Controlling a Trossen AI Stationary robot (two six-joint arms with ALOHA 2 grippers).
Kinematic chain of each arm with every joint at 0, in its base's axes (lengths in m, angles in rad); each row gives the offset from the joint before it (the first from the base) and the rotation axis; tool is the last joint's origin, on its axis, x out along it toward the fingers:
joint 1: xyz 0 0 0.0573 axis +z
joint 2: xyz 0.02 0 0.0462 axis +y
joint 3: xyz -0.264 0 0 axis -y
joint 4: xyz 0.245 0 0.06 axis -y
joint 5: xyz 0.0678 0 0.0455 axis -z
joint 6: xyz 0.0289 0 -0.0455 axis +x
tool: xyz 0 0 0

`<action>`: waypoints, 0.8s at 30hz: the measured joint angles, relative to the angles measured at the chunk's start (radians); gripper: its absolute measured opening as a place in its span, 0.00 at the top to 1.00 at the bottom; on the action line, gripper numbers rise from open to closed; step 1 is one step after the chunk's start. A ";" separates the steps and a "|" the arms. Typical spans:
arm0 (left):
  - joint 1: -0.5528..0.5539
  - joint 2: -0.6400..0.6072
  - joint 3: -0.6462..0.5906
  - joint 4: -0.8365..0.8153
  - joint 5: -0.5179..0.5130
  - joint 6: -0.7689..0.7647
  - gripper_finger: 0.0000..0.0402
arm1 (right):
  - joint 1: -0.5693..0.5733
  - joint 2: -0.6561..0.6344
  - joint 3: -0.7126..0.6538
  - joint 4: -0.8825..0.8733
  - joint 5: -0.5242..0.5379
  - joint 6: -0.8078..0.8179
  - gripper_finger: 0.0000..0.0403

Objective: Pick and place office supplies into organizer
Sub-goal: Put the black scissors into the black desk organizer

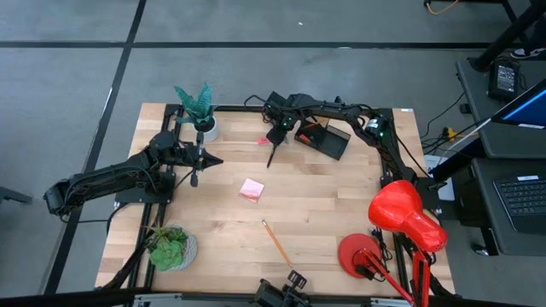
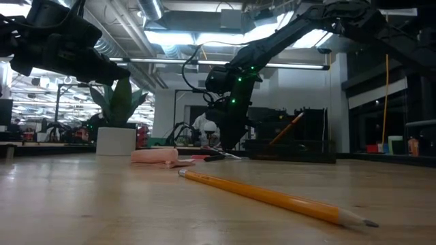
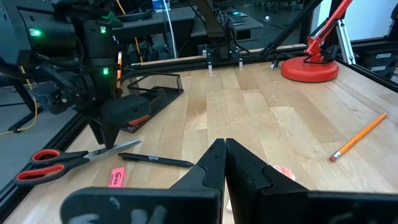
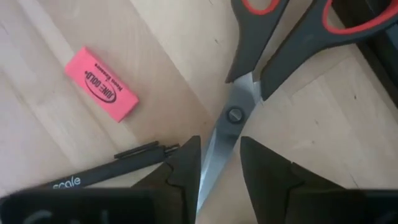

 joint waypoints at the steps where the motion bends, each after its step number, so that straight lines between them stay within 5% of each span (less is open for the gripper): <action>1: 0.000 0.000 0.000 0.000 0.000 0.000 0.99 | 0.001 0.000 0.000 0.000 0.000 -0.010 0.71; 24: 0.000 0.000 0.000 0.000 0.000 0.000 0.99 | 0.004 0.013 0.000 -0.017 -0.082 -0.050 0.71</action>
